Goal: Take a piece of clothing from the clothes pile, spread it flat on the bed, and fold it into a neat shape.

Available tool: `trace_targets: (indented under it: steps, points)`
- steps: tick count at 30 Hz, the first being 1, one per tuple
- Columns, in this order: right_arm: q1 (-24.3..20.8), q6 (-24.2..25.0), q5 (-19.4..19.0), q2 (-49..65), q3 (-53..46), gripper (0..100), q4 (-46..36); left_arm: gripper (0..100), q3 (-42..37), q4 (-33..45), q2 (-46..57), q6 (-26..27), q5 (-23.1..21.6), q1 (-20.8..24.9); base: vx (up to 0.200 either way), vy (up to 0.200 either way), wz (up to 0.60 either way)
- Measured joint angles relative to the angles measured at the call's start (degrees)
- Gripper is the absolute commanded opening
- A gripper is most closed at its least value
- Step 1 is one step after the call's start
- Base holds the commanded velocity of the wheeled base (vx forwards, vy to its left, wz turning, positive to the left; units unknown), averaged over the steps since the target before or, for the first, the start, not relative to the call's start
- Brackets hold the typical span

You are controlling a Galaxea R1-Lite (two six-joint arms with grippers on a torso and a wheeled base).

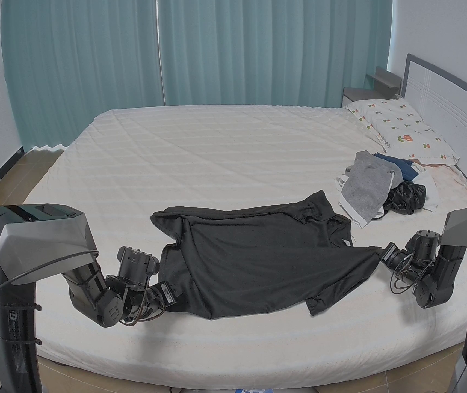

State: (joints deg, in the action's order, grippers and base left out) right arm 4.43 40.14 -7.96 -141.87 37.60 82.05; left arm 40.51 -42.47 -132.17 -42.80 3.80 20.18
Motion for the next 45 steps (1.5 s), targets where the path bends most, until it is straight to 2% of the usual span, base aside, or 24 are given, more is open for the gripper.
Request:
trace_targets:
  steps: [9,16,29,30,39,45]
  points:
    - [0.0,-0.1,-0.2,-1.0,0.3,0,2.4,0,1.8,0.1,0.2,-0.9,0.6,-1.5,0.0,0.0,0.0]
    - [0.0,-0.1,-0.1,-1.7,0.6,0,6.9,0,4.7,-1.5,2.0,-8.8,1.5,-3.9,0.0,0.0,0.0]
    - [0.1,-0.2,-0.2,-4.8,4.7,0,6.9,0,9.7,-4.2,0.2,-11.8,1.8,-9.4,0.0,0.0,0.0]
    - [0.1,-0.2,-0.4,-5.0,5.0,100,6.9,0,10.1,-4.2,-0.3,-12.2,1.8,-9.6,0.0,0.0,0.0]
    - [0.0,-0.3,-0.6,-6.8,8.1,100,6.9,0,12.9,-4.3,-4.2,-12.5,1.9,-10.9,0.0,0.0,0.0]
    - [0.8,-0.4,-1.2,-4.4,4.0,100,6.9,0,13.9,-4.2,-5.7,-12.4,1.9,-12.1,0.0,0.0,0.0]
